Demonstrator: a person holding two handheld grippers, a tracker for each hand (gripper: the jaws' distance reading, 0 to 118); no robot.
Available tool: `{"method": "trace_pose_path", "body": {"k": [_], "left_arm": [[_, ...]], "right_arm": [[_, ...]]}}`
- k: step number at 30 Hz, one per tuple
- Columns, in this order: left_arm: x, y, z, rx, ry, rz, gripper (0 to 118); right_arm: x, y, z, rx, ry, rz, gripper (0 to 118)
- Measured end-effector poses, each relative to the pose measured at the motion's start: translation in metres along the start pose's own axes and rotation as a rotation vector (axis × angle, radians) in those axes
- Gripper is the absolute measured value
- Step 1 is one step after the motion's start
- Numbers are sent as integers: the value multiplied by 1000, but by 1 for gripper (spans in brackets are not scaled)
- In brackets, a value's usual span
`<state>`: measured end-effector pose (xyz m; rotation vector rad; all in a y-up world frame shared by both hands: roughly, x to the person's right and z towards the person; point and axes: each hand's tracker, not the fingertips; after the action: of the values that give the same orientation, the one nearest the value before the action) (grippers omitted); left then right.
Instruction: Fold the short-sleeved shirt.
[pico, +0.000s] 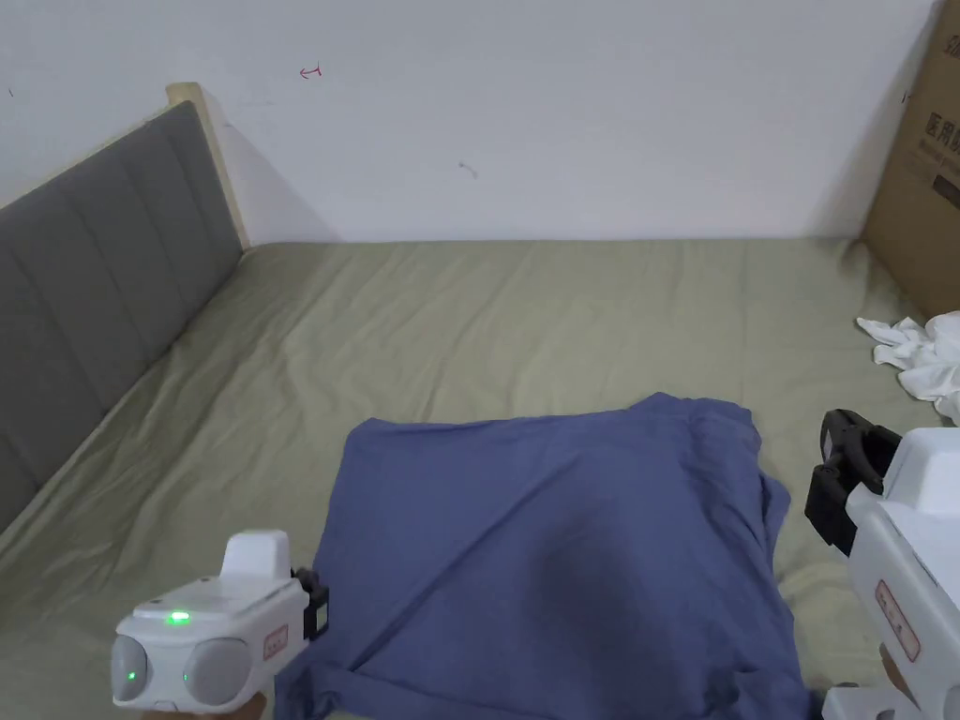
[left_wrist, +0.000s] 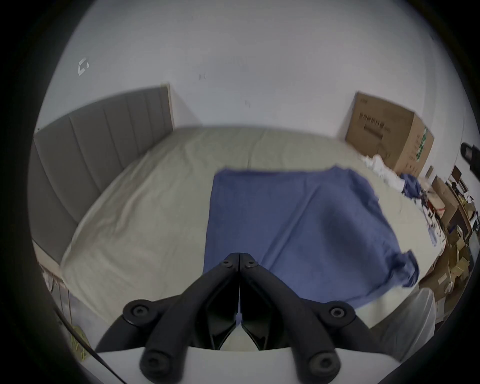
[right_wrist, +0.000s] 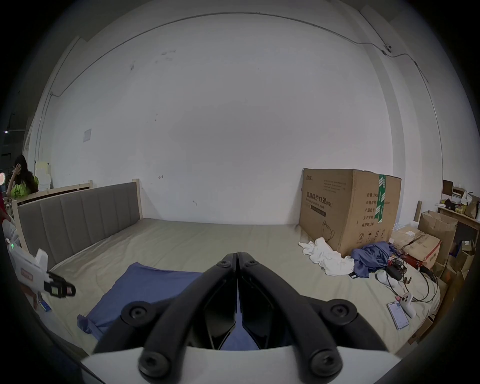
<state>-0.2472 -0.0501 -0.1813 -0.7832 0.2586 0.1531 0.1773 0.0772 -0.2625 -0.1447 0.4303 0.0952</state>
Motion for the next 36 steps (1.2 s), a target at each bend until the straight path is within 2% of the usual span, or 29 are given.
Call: {"method": "trace_pose_path", "body": {"k": [1, 2, 3, 4, 5, 8, 10, 11, 12, 13, 16, 17, 21, 23, 25, 27, 28, 33, 35, 36], "left_arm": [[-3, -9, -6, -29, 13, 16, 21], [-7, -16, -12, -71, 10, 37, 43], [-11, -21, -17, -102, 8, 55, 75], [-15, -28, -23, -124, 13, 70, 91], [-18, -36, -31, -154, 22, 69, 100], [-22, -49, -45, -197, 65, 41, 102], [-22, -54, -52, -206, 83, 46, 96], [-24, -56, -56, -212, 88, 56, 87], [-25, -57, -59, -210, 92, 64, 73], [-26, -58, -62, -212, 91, 69, 50], [-24, -60, -69, -211, 71, 68, 13], [-22, -59, -66, -216, 59, 60, 7], [-19, -59, -61, -224, -5, 77, 3], [-17, -57, -56, -206, -2, 70, 2], [-16, -54, -50, -190, -1, 58, 2], [-16, -50, -45, -174, -13, 61, 2], [-16, -48, -42, -168, -15, 59, 2], [-16, -39, -36, -137, -22, 58, 2], [-16, -38, -36, -135, -21, 54, 2], [-16, -38, -36, -134, -19, 52, 2]], "right_arm": [[-1, -3, -2, -10, 1, 0, 0], [0, -5, -3, -20, 0, -3, 0], [0, -8, -4, -28, 2, -3, 0], [-1, -11, -6, -42, 3, -2, 0], [-2, -13, -7, -54, 5, -2, 0], [-1, -19, -9, -77, 9, -6, 0], [0, -23, -9, -92, 8, -5, 0], [1, -25, -10, -99, 6, -3, 0], [1, -26, -9, -106, 5, -2, 0], [1, -28, -9, -113, 5, -3, 0], [6, -33, -7, -131, -6, -4, 0], [8, -35, -6, -139, -9, -4, 0], [20, -50, -2, -203, -31, -40, 0], [30, -68, -2, -293, -35, -68, 5], [34, -91, -5, -403, -23, -70, 41], [40, -119, -5, -493, -5, -94, 87], [39, -133, -6, -542, -10, -90, 96], [33, -189, -4, -694, -2, -103, 96], [34, -200, -3, -702, -11, -116, 88], [33, -204, -3, -703, -12, -120, 76]]}}
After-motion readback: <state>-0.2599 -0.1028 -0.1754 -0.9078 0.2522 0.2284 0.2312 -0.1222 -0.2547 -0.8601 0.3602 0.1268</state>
